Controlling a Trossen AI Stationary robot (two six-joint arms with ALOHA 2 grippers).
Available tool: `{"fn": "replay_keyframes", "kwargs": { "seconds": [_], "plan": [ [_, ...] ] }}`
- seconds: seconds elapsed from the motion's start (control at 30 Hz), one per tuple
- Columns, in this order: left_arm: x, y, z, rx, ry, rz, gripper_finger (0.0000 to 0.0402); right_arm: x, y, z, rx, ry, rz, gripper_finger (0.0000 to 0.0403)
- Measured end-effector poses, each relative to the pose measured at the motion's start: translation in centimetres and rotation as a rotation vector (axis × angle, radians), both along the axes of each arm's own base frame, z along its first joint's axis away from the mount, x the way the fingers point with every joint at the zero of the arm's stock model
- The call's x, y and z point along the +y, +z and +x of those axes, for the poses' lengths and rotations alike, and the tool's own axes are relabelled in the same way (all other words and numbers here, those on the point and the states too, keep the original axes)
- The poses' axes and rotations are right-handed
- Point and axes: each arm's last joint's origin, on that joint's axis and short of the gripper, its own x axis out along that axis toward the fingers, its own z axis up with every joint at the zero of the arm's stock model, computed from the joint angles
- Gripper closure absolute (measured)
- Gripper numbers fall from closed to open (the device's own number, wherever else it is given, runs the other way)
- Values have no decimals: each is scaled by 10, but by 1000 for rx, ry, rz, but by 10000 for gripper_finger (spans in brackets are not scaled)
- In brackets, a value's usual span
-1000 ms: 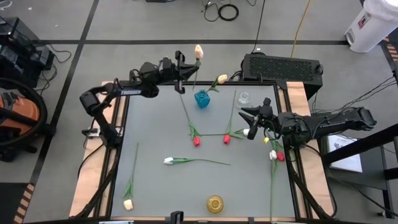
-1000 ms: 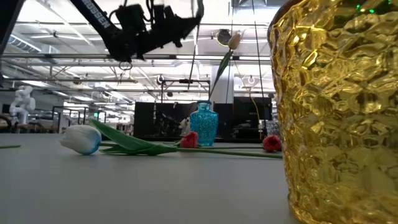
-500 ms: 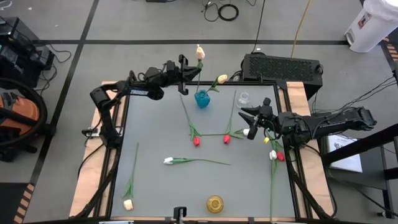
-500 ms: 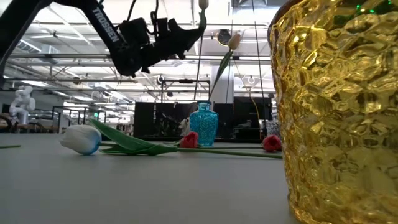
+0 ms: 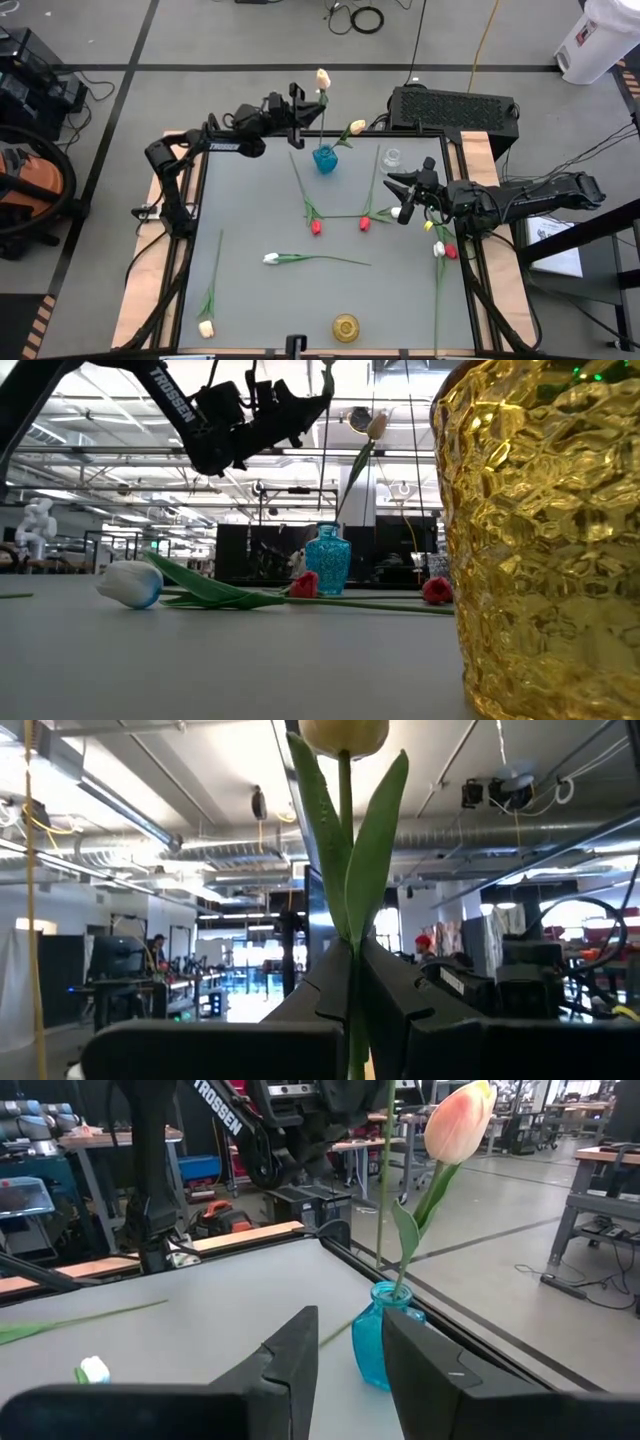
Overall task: Sort flowers into vase by color
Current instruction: Put the right yellow flower into the blue vase
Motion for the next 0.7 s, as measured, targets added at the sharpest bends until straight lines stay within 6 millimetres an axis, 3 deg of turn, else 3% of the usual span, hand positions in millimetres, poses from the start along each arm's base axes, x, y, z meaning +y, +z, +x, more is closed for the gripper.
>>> {"fn": "replay_keyframes", "kwargs": {
  "seconds": [0.7],
  "plan": [
    [-5, -6, 10, 37, 84, 9, 385, 1, -6, 5, 45, 0, -4, 298]
  ]
}}
